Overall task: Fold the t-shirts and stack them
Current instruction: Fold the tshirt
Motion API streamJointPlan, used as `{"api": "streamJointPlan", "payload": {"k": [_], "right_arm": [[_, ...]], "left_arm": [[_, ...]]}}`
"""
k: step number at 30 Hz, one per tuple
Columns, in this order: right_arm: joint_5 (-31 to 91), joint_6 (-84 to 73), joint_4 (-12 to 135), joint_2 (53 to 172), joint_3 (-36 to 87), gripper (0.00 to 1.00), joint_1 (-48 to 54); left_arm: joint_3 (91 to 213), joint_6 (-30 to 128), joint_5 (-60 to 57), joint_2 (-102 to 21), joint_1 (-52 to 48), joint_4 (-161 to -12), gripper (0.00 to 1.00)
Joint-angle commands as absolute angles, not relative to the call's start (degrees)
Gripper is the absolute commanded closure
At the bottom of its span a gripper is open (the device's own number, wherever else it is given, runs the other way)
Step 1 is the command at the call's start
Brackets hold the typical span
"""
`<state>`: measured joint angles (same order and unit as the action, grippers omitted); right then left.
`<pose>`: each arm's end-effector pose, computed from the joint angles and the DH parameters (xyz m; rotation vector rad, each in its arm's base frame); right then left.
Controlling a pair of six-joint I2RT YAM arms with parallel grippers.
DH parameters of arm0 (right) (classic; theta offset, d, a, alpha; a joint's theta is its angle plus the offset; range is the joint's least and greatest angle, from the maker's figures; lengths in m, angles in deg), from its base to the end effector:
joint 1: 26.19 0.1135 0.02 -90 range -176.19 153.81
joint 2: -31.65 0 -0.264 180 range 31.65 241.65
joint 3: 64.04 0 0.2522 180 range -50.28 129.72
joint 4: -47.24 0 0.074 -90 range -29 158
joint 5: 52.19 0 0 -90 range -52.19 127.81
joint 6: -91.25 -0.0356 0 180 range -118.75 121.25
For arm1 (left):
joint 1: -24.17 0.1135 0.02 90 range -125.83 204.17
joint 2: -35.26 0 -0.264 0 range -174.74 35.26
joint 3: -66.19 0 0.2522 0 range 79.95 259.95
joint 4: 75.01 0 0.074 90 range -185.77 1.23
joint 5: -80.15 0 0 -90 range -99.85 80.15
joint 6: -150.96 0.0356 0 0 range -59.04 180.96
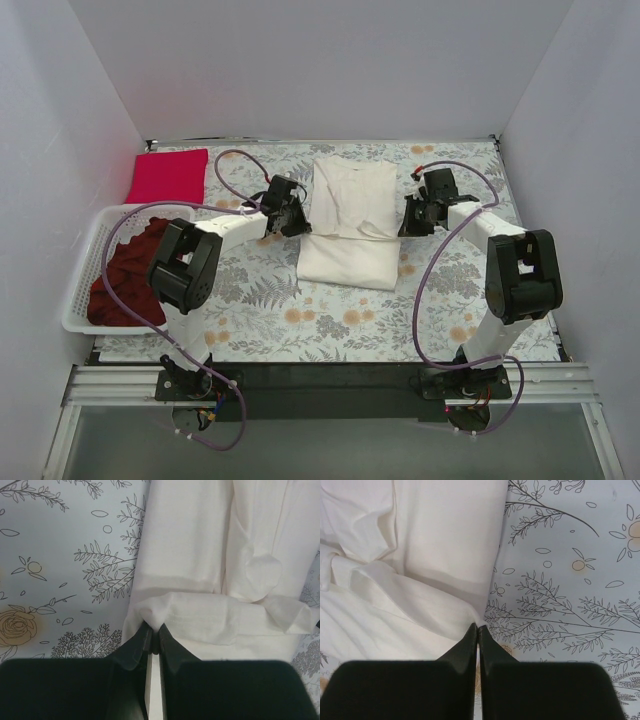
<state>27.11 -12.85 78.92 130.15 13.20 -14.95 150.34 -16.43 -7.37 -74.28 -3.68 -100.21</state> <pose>0.3515 0.0766 0.1962 -0.0162 2.5205 0.4154 0.3580 -0.1909 0.1695 -1.0906 2.4125 -0.7882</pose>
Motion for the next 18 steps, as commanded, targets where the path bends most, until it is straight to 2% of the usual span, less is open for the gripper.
{"api": "streamJointPlan", "payload": {"k": [1, 3, 4, 7, 8, 10, 12, 18], "right_arm": [[28.1, -11.9, 75.2, 130.0, 11.9, 0.99, -15.6], [28.0, -12.0, 74.8, 130.7, 12.0, 0.99, -15.6], [28.0, -11.9, 74.6, 131.3, 12.2, 0.98, -15.6], [27.5, -11.4, 74.7, 131.6, 13.3, 0.85, -15.6], [27.5, -11.3, 74.6, 131.1, 13.5, 0.83, -15.6], [27.2, -11.5, 74.5, 129.1, 13.7, 0.74, -15.5], [26.9, -11.5, 74.2, 127.5, 13.5, 0.68, -14.8], [31.1, -12.2, 70.4, 119.0, 8.7, 0.67, -9.7]], "left_arm": [[149.4, -16.5, -6.1, -72.8, -3.2, -98.2, 0.95], [149.4, -16.5, -5.8, -74.4, -3.2, -97.9, 0.89], [149.6, -16.4, -5.9, -74.8, -3.2, -97.9, 0.81], [149.1, -16.3, -6.4, -74.3, -3.2, -98.0, 0.62], [148.9, -16.4, -6.3, -73.2, -3.2, -98.0, 0.48], [147.9, -16.7, -6.0, -71.7, -3.2, -98.1, 0.40], [146.8, -18.1, -6.0, -68.6, -3.2, -98.3, 0.37], [141.7, -21.0, -5.5, -59.9, -5.8, -100.3, 0.38]]}}
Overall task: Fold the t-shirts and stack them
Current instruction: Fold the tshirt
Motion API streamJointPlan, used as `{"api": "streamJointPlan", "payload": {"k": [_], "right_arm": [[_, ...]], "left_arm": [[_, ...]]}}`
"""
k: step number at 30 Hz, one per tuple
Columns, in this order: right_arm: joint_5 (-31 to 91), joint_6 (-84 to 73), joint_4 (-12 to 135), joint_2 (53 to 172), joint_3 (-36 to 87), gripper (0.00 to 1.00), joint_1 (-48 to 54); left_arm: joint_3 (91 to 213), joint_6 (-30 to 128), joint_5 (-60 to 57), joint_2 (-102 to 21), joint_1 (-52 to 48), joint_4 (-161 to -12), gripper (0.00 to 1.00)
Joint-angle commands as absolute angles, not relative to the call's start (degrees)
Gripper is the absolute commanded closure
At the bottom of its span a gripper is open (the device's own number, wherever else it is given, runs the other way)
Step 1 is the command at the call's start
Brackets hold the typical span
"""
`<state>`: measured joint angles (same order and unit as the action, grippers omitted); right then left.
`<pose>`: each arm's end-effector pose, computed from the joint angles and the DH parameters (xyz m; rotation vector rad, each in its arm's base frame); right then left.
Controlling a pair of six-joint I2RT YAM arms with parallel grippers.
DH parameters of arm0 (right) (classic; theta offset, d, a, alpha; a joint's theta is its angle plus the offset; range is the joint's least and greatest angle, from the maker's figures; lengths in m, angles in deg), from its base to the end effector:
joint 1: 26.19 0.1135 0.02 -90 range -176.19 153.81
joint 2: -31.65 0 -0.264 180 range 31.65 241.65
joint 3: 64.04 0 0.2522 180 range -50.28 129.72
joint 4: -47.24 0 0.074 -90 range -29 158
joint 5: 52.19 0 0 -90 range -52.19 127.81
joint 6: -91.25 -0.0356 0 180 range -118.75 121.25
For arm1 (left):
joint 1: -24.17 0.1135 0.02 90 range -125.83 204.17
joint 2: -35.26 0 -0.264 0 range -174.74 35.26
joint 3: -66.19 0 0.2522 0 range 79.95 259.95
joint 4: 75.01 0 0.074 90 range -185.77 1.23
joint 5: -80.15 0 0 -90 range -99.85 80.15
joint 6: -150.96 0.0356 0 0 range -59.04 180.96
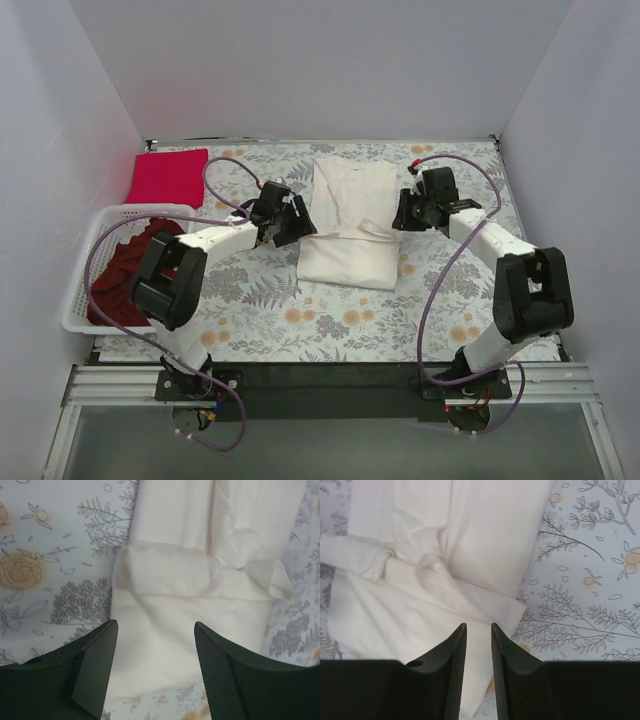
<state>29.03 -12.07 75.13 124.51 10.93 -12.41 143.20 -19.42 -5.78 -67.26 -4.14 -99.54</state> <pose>0.3380 0.0885 0.2214 -0.0843 2.3945 0.4067 0.3291 -0.1801 0.1787 -1.1391 2.4104 -0.8427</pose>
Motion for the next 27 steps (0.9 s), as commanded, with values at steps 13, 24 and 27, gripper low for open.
{"api": "streamJointPlan", "payload": {"k": [13, 24, 27], "right_arm": [[26.6, -15.2, 60.0, 123.0, 1.3, 0.89, -3.3], [32.6, -11.8, 56.7, 133.2, 9.8, 0.92, -4.9], [32.3, -11.8, 55.8, 137.9, 16.1, 0.92, -7.8]], "left_arm": [[136.9, -20.4, -7.5, -63.4, -14.9, -100.4, 0.87], [132.8, -20.6, -8.2, -65.2, -15.6, -100.4, 0.87], [132.1, -20.4, -8.0, -65.1, -15.5, -100.5, 0.87]]}}
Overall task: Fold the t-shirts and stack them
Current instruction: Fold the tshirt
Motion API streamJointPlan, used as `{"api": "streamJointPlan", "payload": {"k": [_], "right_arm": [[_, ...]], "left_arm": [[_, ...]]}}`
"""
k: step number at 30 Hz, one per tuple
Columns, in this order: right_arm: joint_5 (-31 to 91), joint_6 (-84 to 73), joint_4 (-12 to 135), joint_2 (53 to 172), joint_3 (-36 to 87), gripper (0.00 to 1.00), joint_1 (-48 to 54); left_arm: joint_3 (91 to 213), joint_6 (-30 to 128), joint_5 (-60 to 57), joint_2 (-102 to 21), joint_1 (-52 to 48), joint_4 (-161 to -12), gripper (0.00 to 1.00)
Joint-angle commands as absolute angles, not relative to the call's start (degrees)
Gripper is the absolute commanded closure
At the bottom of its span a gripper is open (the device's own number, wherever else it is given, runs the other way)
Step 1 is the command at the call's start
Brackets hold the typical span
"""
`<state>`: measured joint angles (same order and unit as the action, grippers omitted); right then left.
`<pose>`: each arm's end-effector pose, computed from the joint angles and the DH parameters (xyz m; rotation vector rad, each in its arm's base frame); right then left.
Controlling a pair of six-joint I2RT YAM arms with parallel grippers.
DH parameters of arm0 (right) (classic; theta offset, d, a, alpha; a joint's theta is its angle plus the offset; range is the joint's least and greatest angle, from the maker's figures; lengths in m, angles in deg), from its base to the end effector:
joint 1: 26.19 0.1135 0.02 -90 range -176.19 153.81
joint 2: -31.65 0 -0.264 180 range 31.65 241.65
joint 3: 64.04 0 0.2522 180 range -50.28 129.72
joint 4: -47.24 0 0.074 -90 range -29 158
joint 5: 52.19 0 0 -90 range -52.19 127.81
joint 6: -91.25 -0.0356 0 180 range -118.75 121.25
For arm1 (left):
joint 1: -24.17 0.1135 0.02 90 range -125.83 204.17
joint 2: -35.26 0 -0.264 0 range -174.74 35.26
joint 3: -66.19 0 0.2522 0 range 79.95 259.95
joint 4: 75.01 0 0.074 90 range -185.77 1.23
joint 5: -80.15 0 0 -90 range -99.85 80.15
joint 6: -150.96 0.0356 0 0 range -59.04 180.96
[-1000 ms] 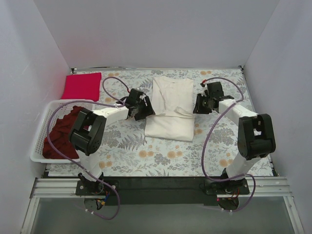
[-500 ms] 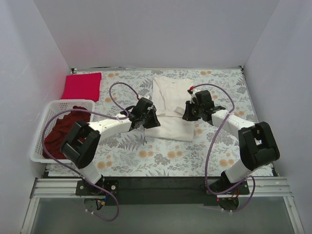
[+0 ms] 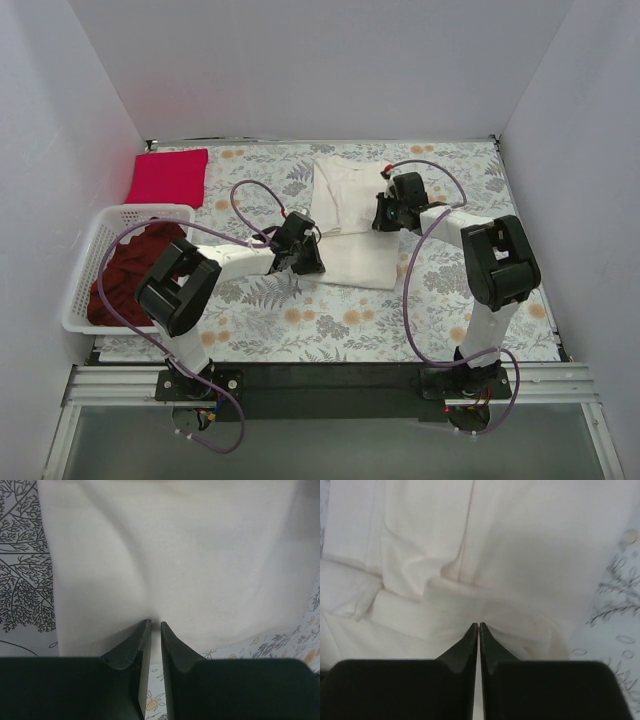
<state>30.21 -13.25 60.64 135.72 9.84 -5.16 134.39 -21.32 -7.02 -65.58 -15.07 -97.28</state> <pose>0.3542 0.1412 0.1674 -0.2023 2.3612 0.4597 0.2661 -0.2196 0.1471 -0.9977 2.5893 -0.7990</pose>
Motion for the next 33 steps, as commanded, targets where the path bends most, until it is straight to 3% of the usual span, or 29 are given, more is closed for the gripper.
{"api": "streamJointPlan", "payload": {"k": [1, 7, 15, 26, 33], "right_arm": [[32.3, -12.0, 55.6, 138.5, 17.6, 0.92, -8.7], [21.8, -11.3, 52.2, 137.6, 20.0, 0.89, -6.5], [10.2, -11.6, 43.0, 132.1, 7.7, 0.89, 2.2], [9.3, -11.5, 39.6, 143.3, 10.6, 0.90, 6.4], [12.8, -11.3, 39.8, 149.3, 20.7, 0.90, 1.2]], "left_arm": [[131.9, -20.5, -7.8, -64.9, -15.5, -100.7, 0.87], [129.7, -21.4, -7.2, -62.4, -15.5, -100.8, 0.87], [128.3, -21.7, -7.0, -60.8, -15.6, -100.8, 0.87], [127.9, -22.6, -6.4, -60.0, -15.6, -101.4, 0.87], [127.0, -23.4, -6.2, -59.0, -15.8, -102.3, 0.87]]}}
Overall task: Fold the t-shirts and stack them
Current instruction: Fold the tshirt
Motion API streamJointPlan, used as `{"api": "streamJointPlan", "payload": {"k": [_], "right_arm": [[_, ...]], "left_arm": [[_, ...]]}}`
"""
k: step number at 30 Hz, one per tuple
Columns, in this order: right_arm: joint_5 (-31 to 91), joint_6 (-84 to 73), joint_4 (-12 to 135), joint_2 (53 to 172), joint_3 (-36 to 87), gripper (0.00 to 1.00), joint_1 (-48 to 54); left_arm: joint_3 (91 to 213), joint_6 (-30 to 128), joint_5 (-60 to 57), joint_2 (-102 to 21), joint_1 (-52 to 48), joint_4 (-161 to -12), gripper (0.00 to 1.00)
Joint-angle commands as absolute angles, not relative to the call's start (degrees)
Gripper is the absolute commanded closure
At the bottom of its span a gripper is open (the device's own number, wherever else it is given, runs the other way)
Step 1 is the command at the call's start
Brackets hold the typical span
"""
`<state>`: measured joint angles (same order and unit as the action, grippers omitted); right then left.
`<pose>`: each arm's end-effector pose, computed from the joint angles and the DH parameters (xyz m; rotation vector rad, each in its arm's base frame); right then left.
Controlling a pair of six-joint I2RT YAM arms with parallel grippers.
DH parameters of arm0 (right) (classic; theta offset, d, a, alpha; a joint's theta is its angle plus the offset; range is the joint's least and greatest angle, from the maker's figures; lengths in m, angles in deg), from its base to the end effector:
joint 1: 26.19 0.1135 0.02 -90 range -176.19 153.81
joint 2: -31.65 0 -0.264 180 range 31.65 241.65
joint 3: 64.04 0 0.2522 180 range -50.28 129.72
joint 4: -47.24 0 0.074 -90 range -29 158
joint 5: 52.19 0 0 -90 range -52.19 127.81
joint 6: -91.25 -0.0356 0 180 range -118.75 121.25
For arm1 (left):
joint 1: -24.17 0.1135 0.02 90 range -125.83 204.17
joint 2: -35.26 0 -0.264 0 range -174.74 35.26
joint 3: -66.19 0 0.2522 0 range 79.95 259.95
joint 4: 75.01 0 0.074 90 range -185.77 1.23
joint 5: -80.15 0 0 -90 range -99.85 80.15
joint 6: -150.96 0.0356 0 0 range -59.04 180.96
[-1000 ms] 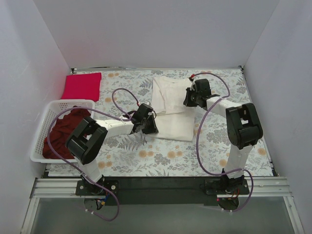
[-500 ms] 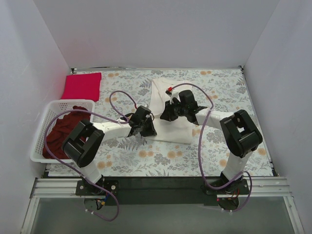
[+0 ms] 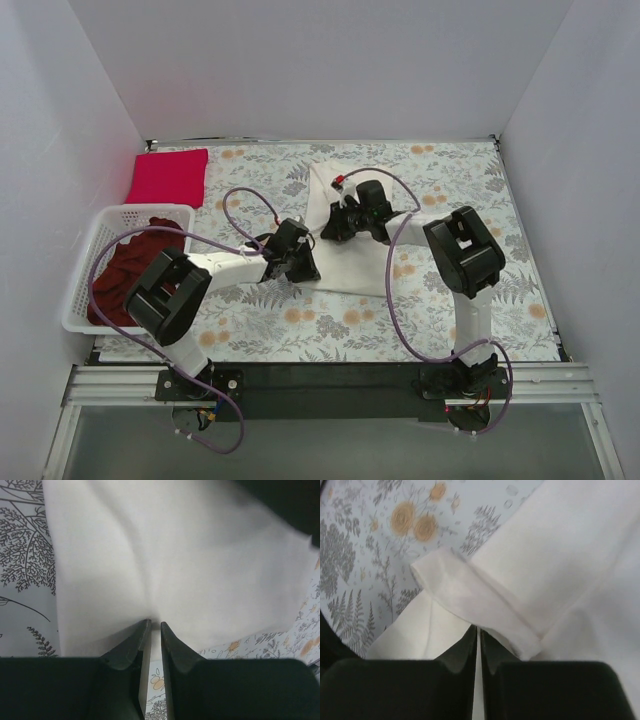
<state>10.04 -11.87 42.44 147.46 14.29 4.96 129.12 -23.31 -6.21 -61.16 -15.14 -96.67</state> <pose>0.3542 0.2335 0.1407 -0.6396 2.1306 0.9588 0.2480 -0.2060 0.1468 -1.0429 2.5933 -0.8150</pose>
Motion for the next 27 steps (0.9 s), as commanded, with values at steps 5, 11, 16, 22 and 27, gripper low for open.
{"api": "streamJointPlan", "payload": {"k": [5, 11, 16, 22, 27], "right_arm": [[8.5, -16.3, 40.7, 152.3, 30.0, 0.89, -5.0], [0.9, -18.7, 40.7, 144.7, 25.4, 0.87, -8.3], [-4.5, -19.8, 40.4, 136.3, 14.6, 0.86, -8.8], [-6.8, -21.9, 38.3, 129.6, 2.3, 0.84, -10.7], [-9.5, -22.6, 37.6, 131.4, 1.1, 0.84, -13.8]], "left_arm": [[125.3, -25.0, -5.9, -56.2, -16.1, -102.7, 0.87], [124.4, -26.6, -6.2, -51.8, -16.1, -103.0, 0.84], [126.4, -26.5, -9.1, -45.6, -15.9, -102.0, 0.80], [128.9, -24.1, -8.1, -48.3, -10.2, -91.3, 0.83], [136.8, -20.2, -3.3, -59.7, -6.0, -86.1, 0.87]]}}
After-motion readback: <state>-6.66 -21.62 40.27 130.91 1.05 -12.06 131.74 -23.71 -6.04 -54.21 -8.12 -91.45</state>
